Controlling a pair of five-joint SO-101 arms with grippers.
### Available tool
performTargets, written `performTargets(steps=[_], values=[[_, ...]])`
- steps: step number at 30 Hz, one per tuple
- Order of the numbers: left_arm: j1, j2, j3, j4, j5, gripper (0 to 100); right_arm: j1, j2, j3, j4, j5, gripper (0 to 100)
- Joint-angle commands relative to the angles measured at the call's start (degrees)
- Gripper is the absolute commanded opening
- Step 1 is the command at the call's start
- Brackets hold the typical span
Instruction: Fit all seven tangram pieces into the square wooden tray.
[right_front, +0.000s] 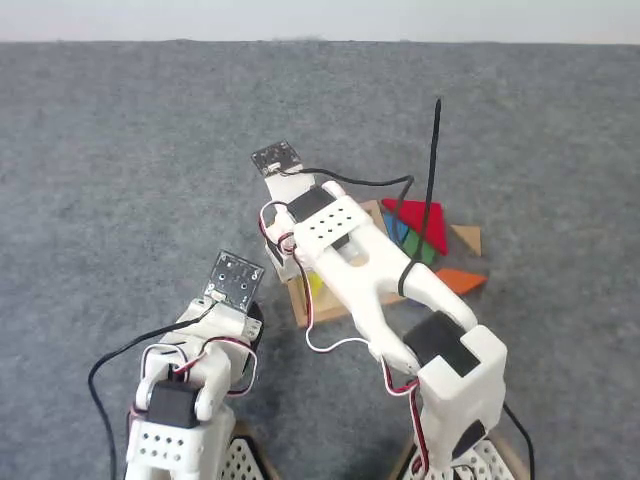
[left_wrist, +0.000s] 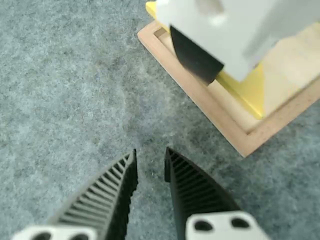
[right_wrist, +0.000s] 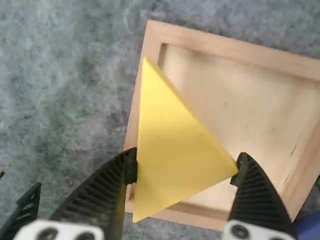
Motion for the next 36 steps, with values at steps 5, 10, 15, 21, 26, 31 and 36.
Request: performTargets(steps=[5,10,15,21,26,31,36], values=[[0.0,-0.09,-0.4,0.26,0.7,9,0.13,-0.92,-2.81,0.66,-0.7,34.6],[0.0,-0.09,-0.4,0.26,0.7,9,-1.36,-0.92,-2.81,0.57,0.62,35.3],[0.0,-0.09,-0.4,0.26,0.7,9,-0.92,-1.8,-3.08,1.19,2.99,35.1],[0.0,-0.09,-0.4,0.26,0.7,9,14.64,-6.02,-3.25,1.71,5.63,24.0],[0.0,-0.09,-0.4,0.26,0.7,9,15.52,-3.74,-0.97,0.31,11.69,2.8],[0.0,-0.09,-0.4,0.26,0.7,9,15.16,3.03,-0.26,-4.62,10.29,1.7],[0.0,-0.09,-0.4,0.26,0.7,9,13.32,6.29,-3.25,-2.68,10.29,2.0]])
